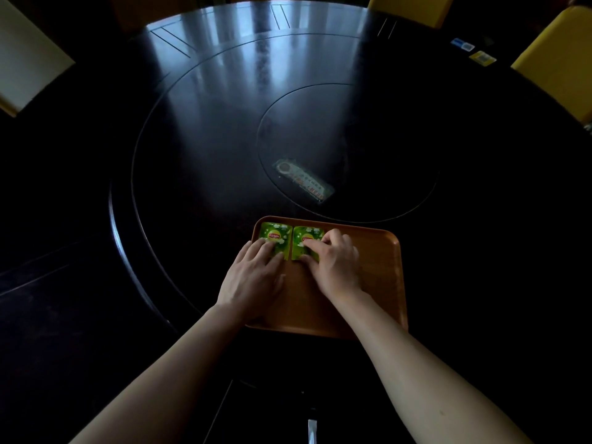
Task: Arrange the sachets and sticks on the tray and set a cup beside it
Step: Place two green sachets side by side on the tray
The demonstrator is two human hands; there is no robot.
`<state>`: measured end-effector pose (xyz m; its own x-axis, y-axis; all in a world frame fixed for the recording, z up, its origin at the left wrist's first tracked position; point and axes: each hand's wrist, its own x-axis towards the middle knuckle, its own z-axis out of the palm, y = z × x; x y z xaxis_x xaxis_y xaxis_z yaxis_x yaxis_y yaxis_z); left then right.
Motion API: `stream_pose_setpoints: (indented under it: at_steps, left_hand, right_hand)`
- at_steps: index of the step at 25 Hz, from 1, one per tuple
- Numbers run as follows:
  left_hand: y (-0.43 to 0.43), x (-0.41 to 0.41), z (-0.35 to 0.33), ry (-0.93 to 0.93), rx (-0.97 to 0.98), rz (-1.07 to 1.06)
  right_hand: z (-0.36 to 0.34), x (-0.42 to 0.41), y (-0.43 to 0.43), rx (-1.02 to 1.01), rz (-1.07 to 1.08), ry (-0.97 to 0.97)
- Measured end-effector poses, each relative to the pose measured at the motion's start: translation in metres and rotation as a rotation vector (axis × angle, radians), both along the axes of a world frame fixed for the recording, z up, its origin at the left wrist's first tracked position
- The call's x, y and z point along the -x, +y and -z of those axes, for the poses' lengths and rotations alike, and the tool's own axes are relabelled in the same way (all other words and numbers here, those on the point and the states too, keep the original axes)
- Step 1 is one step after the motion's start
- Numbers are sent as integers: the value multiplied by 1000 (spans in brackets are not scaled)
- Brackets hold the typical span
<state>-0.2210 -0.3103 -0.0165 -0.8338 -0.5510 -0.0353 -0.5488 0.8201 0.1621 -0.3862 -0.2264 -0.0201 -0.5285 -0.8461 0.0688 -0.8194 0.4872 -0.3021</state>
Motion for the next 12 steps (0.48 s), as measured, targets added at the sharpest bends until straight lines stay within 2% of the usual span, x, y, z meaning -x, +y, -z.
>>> stream_pose_setpoints:
  at_steps: [12]
  left_hand:
    - [2, -7, 14, 15, -39, -29]
  right_hand:
    - [-2, -2, -1, -8, 1, -50]
